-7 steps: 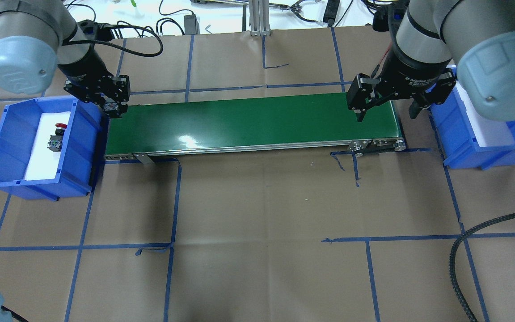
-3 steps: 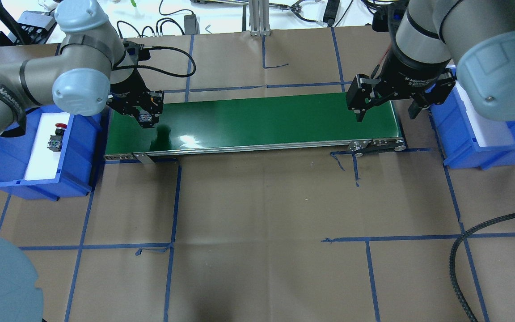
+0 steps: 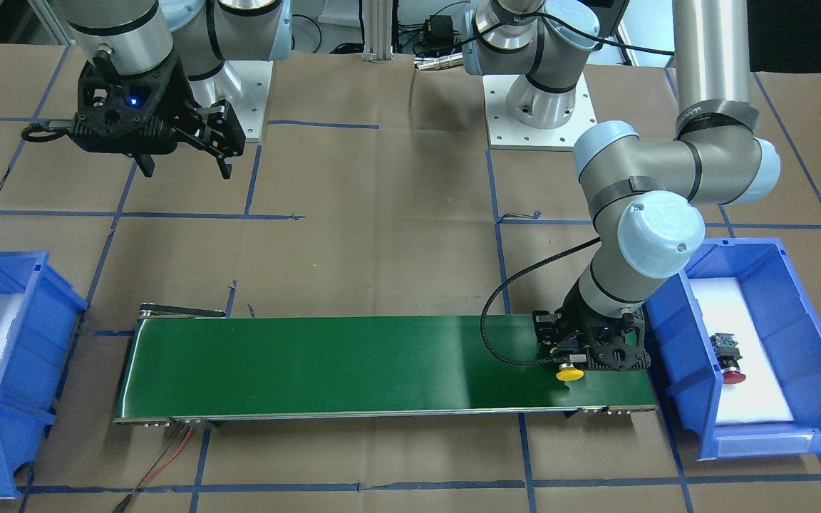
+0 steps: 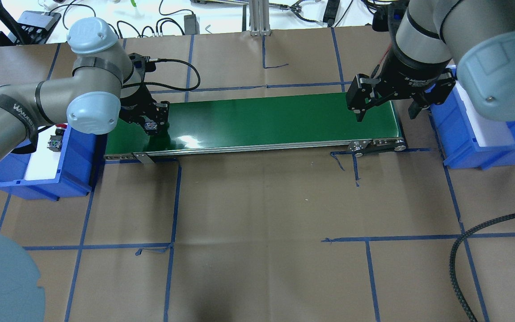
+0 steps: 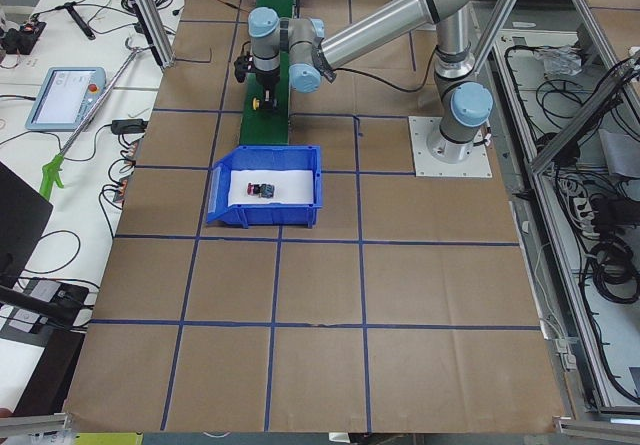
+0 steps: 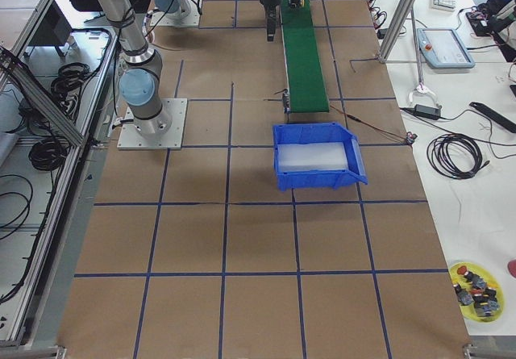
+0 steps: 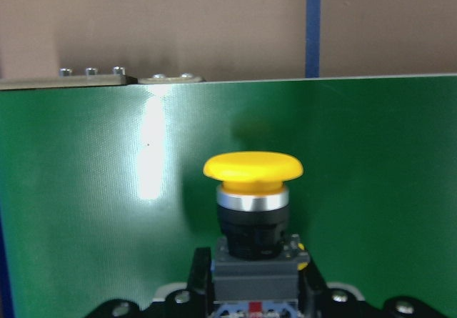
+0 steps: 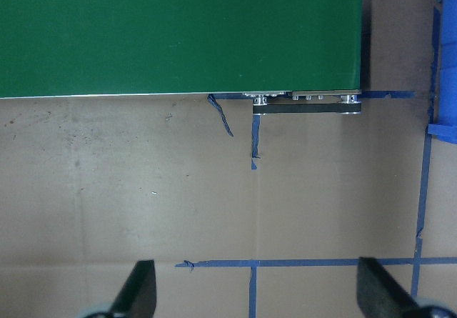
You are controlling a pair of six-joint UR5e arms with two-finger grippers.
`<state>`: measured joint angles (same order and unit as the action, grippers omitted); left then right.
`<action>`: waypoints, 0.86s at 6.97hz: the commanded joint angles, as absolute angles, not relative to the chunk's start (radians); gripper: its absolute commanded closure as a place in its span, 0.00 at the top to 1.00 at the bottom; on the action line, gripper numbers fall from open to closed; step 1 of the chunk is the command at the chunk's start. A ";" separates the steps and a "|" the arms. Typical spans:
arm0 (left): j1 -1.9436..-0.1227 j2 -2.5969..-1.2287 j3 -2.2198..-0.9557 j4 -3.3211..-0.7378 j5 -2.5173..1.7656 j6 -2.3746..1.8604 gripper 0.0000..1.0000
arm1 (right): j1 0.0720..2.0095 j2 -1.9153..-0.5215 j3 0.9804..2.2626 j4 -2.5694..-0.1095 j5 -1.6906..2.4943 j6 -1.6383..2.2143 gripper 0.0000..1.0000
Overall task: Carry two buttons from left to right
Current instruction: 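Carry the yellow button with the left gripper onto the green belt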
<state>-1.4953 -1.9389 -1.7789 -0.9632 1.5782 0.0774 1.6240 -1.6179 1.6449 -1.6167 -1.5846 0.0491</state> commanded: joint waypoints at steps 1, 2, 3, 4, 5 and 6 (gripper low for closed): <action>-1.494 -1.931 -1.795 -0.959 1.577 0.036 0.45 | 1.624 -1.618 1.646 -1.617 -1.585 0.049 1.00; -1.493 -1.927 -1.770 -0.965 1.578 0.034 0.91 | 1.624 -1.618 1.646 -1.615 -1.585 0.049 1.00; -1.486 -1.918 -1.758 -0.966 1.578 0.035 0.99 | 1.624 -1.618 1.646 -1.615 -1.585 0.049 1.00; -1.486 -1.913 -1.729 -0.976 1.580 0.035 0.99 | 1.624 -1.618 1.646 -1.617 -1.585 0.049 1.00; -1.486 -1.908 -1.682 -1.033 1.578 0.035 0.99 | 1.624 -1.618 1.646 -1.617 -1.585 0.049 1.00; -1.485 -1.890 -1.596 -1.157 1.578 0.037 0.99 | 1.624 -1.618 1.646 -1.615 -1.585 0.049 1.00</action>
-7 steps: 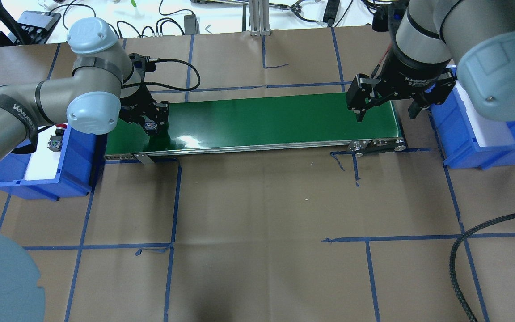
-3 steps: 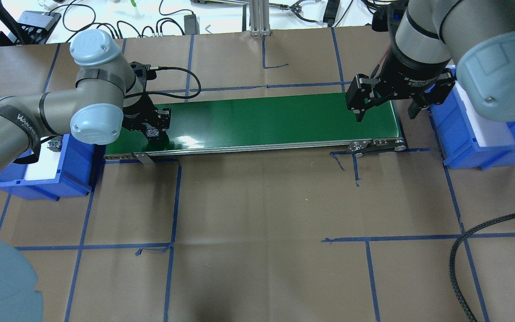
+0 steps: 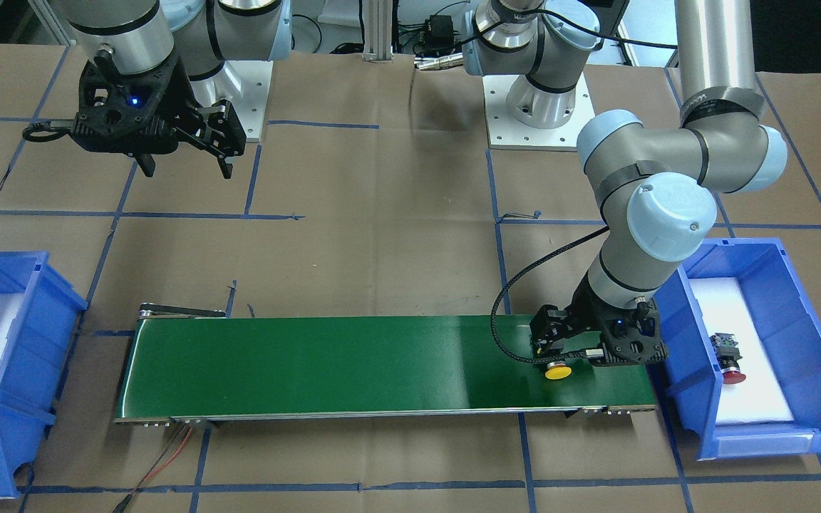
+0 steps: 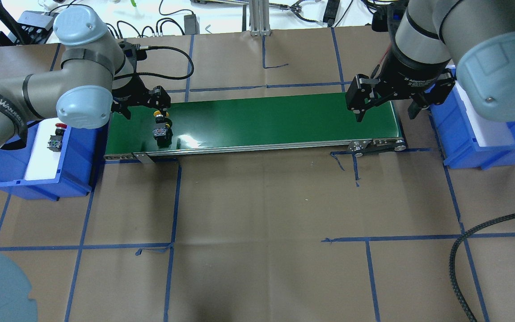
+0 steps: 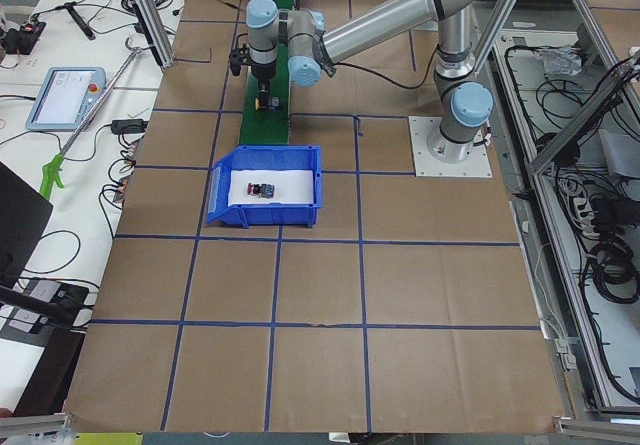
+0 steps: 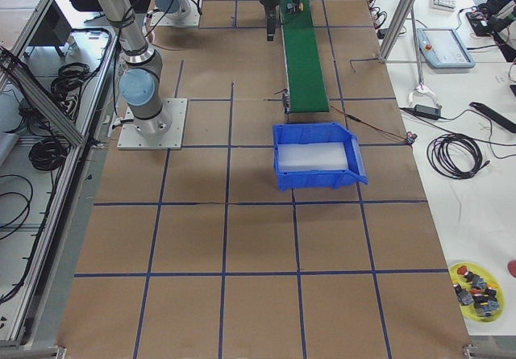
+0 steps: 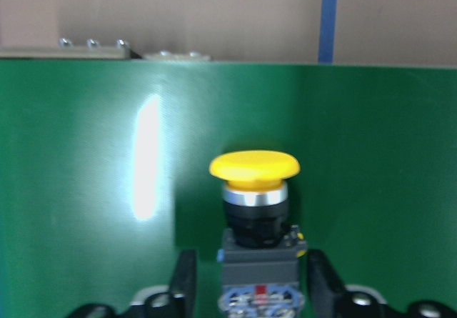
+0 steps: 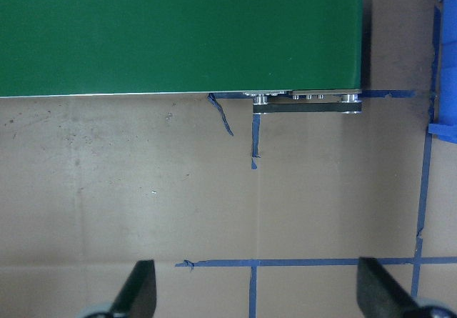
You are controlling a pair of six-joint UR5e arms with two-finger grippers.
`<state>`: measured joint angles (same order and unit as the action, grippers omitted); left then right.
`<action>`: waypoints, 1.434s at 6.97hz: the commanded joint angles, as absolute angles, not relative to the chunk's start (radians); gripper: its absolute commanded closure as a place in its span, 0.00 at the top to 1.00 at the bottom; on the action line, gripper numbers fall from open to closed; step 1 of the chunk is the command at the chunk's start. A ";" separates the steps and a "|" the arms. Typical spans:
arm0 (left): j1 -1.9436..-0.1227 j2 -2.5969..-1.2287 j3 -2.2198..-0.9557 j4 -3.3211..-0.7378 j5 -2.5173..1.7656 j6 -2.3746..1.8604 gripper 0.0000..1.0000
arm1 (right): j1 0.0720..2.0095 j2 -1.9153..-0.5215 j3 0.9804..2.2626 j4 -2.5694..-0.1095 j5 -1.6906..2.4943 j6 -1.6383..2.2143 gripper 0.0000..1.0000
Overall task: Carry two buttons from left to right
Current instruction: 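Release the yellow button on the belt and raise the left gripper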
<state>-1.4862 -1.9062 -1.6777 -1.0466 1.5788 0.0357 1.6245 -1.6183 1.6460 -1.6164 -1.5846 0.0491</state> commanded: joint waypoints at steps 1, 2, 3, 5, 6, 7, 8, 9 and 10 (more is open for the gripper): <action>-1.486 -1.879 -1.507 -1.292 1.578 0.037 0.99 | 1.624 -1.618 1.646 -1.617 -1.585 0.049 1.00; -1.486 -1.873 -1.426 -1.404 1.578 0.043 0.99 | 1.624 -1.618 1.644 -1.617 -1.585 0.049 1.00; -1.485 -1.871 -1.370 -1.483 1.578 0.049 0.99 | 1.624 -1.617 1.646 -1.617 -1.585 0.049 1.00; -1.433 -1.868 -1.347 -1.513 1.580 0.157 0.99 | 1.624 -1.618 1.646 -1.615 -1.585 0.049 1.00; -1.364 -1.867 -1.347 -1.514 1.575 0.222 0.99 | 1.624 -1.618 1.646 -1.615 -1.585 0.049 1.00; -1.297 -1.868 -1.348 -1.522 1.574 0.298 0.99 | 1.624 -1.617 1.646 -1.617 -1.585 0.049 1.00; -1.242 -1.870 -1.348 -1.523 1.575 0.375 0.99 | 1.624 -1.618 1.646 -1.617 -1.585 0.049 1.00; -1.182 -1.874 -1.361 -1.522 1.575 0.467 0.99 | 1.624 -1.618 1.646 -1.615 -1.585 0.049 1.00; -1.123 -1.884 -1.367 -1.519 1.575 0.530 0.99 | 1.624 -1.618 1.647 -1.615 -1.585 0.049 1.00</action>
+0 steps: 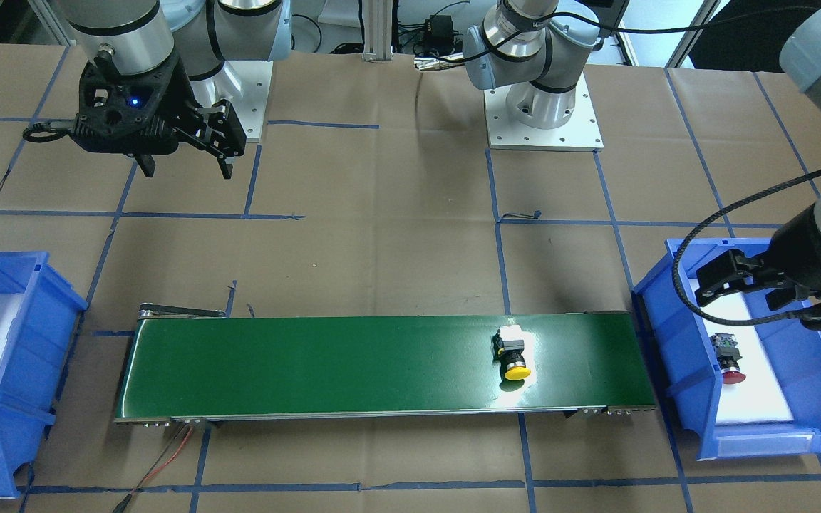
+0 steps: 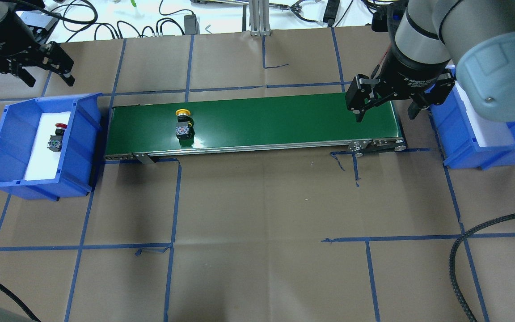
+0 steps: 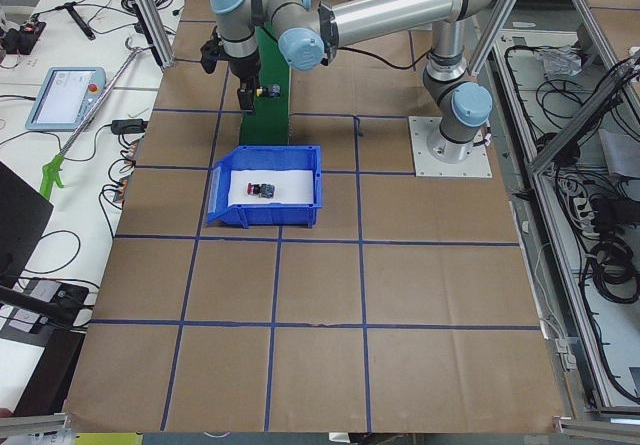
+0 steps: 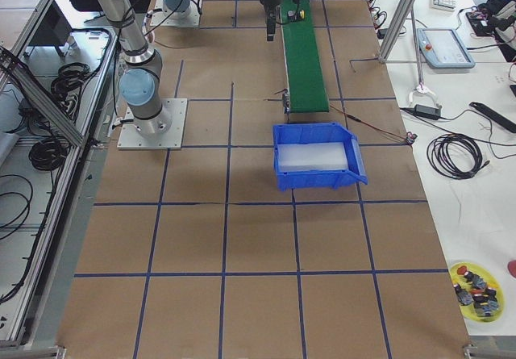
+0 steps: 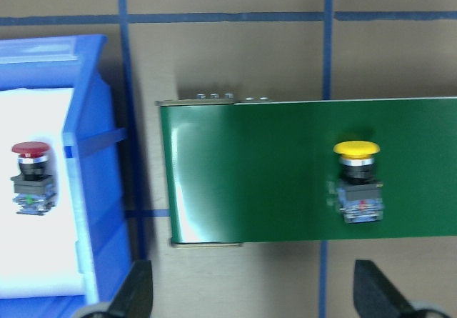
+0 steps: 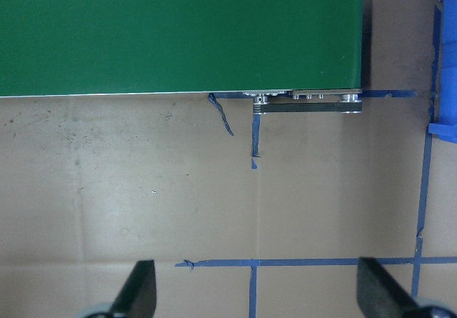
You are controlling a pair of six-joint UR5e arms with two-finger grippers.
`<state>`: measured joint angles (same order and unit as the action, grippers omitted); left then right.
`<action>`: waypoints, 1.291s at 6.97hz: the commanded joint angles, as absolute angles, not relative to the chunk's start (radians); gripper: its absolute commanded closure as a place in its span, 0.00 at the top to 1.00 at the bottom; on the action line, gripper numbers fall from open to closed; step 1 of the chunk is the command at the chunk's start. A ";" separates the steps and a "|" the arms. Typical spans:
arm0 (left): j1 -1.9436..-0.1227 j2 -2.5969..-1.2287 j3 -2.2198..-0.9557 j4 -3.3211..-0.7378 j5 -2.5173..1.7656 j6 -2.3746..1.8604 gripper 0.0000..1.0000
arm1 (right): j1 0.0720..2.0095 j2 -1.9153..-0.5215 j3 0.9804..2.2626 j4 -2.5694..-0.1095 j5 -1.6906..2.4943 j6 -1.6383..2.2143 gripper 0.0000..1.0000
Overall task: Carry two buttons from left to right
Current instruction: 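Release the yellow button on the belt and raise the left gripper, then lower the left gripper into the bin and grasp the red button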
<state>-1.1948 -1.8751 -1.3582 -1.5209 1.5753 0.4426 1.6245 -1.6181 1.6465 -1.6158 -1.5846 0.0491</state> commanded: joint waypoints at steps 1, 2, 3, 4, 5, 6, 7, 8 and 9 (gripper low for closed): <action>-1.064 -1.899 -1.368 -1.506 1.575 0.601 0.99 | 1.624 -1.618 1.647 -1.615 -1.585 0.049 1.00; -1.024 -1.902 -1.370 -1.500 1.574 0.623 0.99 | 1.624 -1.618 1.649 -1.615 -1.585 0.049 1.00; -1.016 -1.905 -1.373 -1.497 1.575 0.643 0.98 | 1.624 -1.618 1.651 -1.615 -1.585 0.049 1.00; -1.012 -1.919 -1.379 -1.479 1.575 0.644 0.98 | 1.624 -1.617 1.651 -1.615 -1.585 0.048 1.00; -1.002 -1.945 -1.393 -1.427 1.574 0.647 0.98 | 1.624 -1.617 1.652 -1.615 -1.585 0.046 1.00; -1.002 -1.945 -1.417 -1.398 1.575 0.644 0.98 | 1.624 -1.617 1.652 -1.615 -1.585 0.046 1.00; -1.002 -1.951 -1.449 -1.343 1.574 0.644 0.98 | 1.624 -1.617 1.652 -1.615 -1.585 0.045 1.00; -1.002 -1.954 -1.492 -1.280 1.574 0.643 0.98 | 1.624 -1.617 1.654 -1.617 -1.585 0.044 1.00; -1.002 -1.959 -1.541 -1.208 1.574 0.641 0.98 | 1.624 -1.617 1.654 -1.615 -1.585 0.044 1.00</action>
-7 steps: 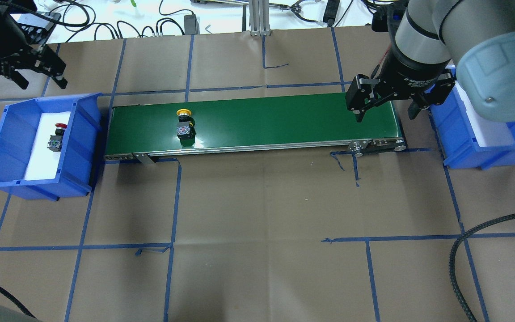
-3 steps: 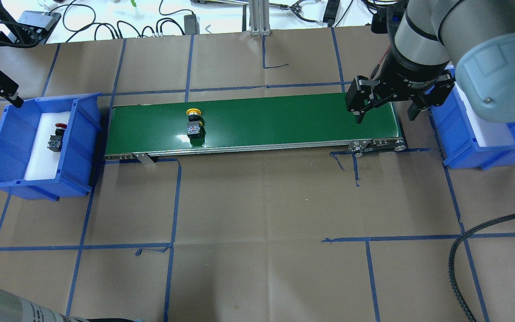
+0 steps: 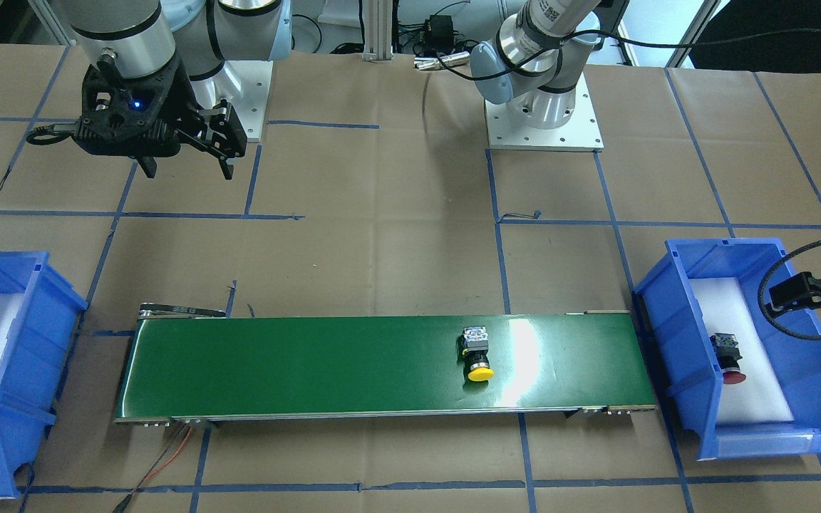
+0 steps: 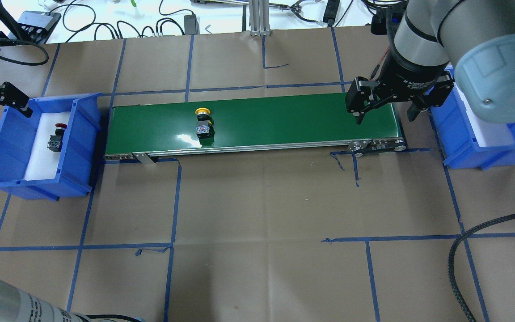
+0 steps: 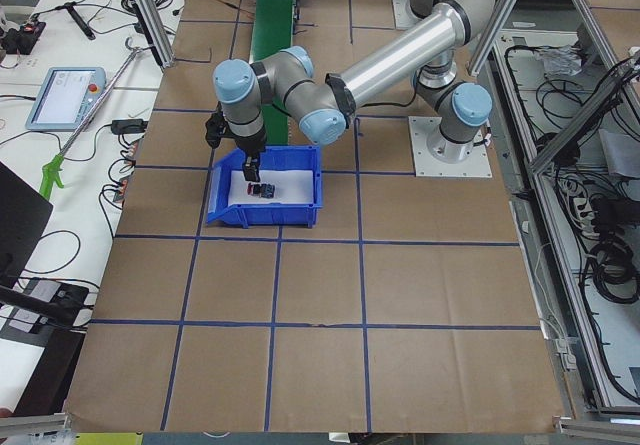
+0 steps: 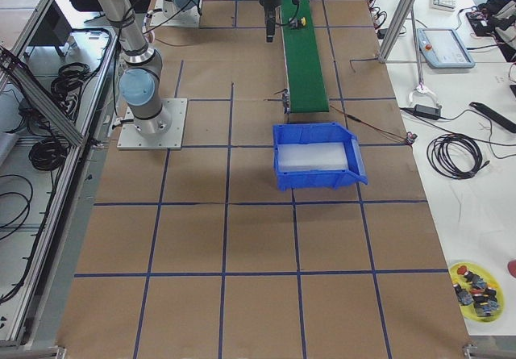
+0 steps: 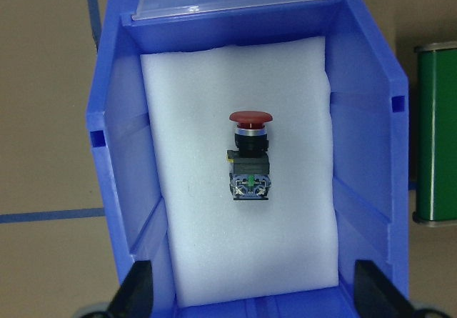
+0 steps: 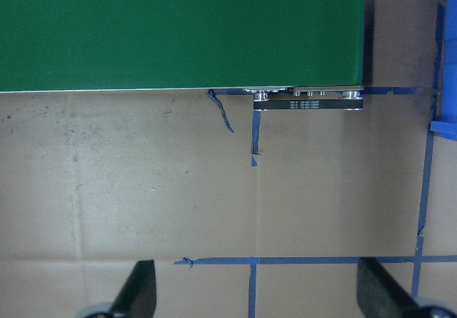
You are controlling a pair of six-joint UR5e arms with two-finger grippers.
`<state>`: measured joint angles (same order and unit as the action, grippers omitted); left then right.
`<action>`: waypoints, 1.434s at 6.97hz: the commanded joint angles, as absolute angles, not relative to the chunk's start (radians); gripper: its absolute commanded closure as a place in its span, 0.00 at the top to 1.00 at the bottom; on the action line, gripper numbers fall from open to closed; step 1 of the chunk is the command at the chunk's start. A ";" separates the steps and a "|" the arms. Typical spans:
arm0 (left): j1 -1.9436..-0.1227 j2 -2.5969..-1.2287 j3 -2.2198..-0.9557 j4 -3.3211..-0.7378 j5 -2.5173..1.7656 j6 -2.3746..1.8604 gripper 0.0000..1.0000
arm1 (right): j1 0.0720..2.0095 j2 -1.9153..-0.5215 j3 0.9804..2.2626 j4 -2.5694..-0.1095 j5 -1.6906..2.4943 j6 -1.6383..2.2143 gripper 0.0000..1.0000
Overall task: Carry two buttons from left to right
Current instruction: 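Lower the left gripper into the bin and grasp the red button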
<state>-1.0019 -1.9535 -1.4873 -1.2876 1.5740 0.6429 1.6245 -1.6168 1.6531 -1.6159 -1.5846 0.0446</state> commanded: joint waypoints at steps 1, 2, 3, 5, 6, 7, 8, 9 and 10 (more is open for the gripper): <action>-1.003 -1.962 -1.595 -1.136 1.574 0.640 0.98 | 1.624 -1.617 1.654 -1.615 -1.585 0.046 1.00; -1.003 -1.967 -1.650 -1.049 1.572 0.637 0.99 | 1.624 -1.617 1.654 -1.615 -1.585 0.046 1.00; -1.003 -1.968 -1.689 -0.999 1.571 0.635 0.99 | 1.624 -1.617 1.654 -1.615 -1.585 0.048 1.00; -1.008 -2.014 -1.701 -0.947 1.563 0.635 0.99 | 1.624 -1.617 1.654 -1.615 -1.586 0.045 1.00; -1.021 -2.031 -1.697 -0.930 1.563 0.624 0.99 | 1.623 -1.617 1.655 -1.615 -1.586 0.040 1.00; -1.038 -2.034 -1.698 -0.927 1.563 0.618 0.99 | 1.623 -1.617 1.655 -1.615 -1.586 0.040 1.00; -1.040 -2.039 -1.698 -0.913 1.565 0.618 0.99 | 1.623 -1.617 1.655 -1.615 -1.586 0.040 1.00; -1.040 -2.042 -1.695 -0.911 1.563 0.618 0.99 | 1.623 -1.617 1.655 -1.615 -1.586 0.041 1.00; -1.040 -2.060 -1.694 -0.899 1.562 0.618 0.99 | 1.624 -1.617 1.655 -1.615 -1.586 0.043 1.00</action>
<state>-1.0391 -2.0444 -1.6956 -0.9105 1.5631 0.6185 1.6232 -1.6169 1.6551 -1.6153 -1.5861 0.0413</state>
